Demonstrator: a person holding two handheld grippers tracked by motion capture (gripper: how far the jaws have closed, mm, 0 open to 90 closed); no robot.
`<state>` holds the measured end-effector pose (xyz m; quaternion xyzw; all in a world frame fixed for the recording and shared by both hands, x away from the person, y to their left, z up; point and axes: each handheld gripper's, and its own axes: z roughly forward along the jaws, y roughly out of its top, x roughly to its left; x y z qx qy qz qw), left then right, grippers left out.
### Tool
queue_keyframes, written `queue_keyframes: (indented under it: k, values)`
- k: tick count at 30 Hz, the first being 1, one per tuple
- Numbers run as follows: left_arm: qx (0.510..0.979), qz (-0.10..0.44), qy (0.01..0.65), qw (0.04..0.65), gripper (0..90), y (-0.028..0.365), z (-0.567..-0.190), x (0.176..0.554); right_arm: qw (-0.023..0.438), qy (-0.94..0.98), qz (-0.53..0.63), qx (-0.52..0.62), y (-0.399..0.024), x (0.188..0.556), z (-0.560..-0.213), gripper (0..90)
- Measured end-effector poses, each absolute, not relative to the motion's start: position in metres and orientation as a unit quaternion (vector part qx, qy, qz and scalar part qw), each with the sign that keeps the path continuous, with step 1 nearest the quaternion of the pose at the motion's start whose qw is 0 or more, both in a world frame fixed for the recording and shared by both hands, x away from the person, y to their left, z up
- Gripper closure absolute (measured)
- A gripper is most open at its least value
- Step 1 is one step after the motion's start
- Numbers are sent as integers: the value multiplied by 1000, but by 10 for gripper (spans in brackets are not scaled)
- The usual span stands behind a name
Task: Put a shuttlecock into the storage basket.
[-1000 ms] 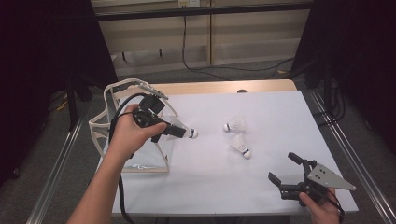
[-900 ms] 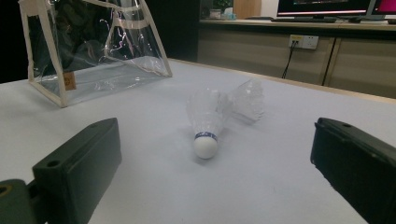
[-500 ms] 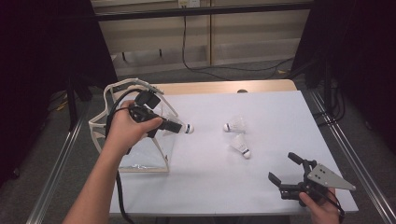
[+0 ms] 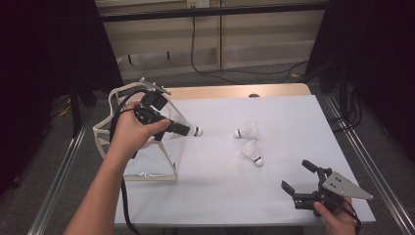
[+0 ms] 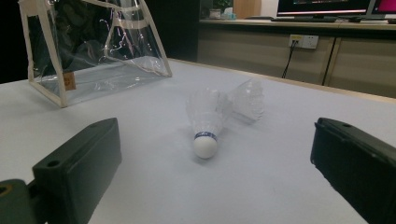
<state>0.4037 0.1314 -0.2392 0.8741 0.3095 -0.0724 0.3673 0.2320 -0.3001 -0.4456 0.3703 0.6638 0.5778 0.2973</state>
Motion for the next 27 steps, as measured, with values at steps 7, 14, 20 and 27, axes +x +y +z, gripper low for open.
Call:
queue_keyframes:
  k: [7,14,20,27]
  values:
    - [876,-72,306,366,894,132,-234,406,297,664,577,370,-300,232,-445,16]
    - [872,-67,315,369,894,132,-230,406,297,664,577,372,-300,232,-445,16]
    - [873,-64,315,368,893,134,-227,408,298,665,577,369,-300,232,-445,16]
    - [869,-64,322,370,893,135,-226,410,297,663,578,372,-301,232,-445,16]
